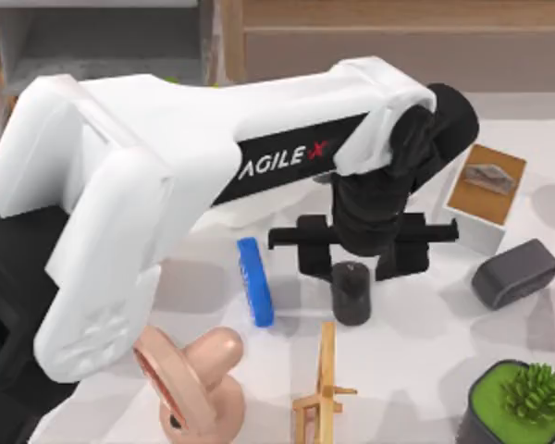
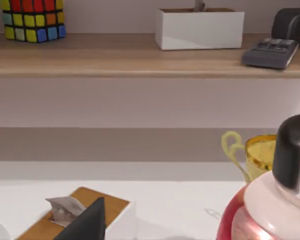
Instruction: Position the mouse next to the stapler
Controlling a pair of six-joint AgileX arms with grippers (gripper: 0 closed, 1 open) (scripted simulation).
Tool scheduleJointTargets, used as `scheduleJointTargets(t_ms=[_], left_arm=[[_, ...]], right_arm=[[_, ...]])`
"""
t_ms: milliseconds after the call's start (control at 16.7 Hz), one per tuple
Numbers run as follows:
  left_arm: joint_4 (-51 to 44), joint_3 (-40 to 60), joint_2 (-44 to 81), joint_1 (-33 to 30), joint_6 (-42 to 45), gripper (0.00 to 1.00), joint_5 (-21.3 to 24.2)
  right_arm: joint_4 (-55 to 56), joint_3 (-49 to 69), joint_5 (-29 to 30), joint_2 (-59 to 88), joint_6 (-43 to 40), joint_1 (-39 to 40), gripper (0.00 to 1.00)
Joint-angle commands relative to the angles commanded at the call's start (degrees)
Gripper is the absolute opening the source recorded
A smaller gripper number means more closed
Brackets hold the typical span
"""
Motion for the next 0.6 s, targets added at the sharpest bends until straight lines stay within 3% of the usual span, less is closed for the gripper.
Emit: scheduleJointTargets(t_ms=[240, 600], left_arm=[[0.0, 0.0, 0.0, 0.0, 0.0, 0.98, 0.0], [0.0, 0.0, 0.0, 0.0, 0.0, 1.0, 0.0]], right_arm=[[0.0, 0.0, 0.0, 0.0, 0.0, 0.0, 1.0], [0.0, 0.0, 0.0, 0.0, 0.0, 0.0, 1.0]])
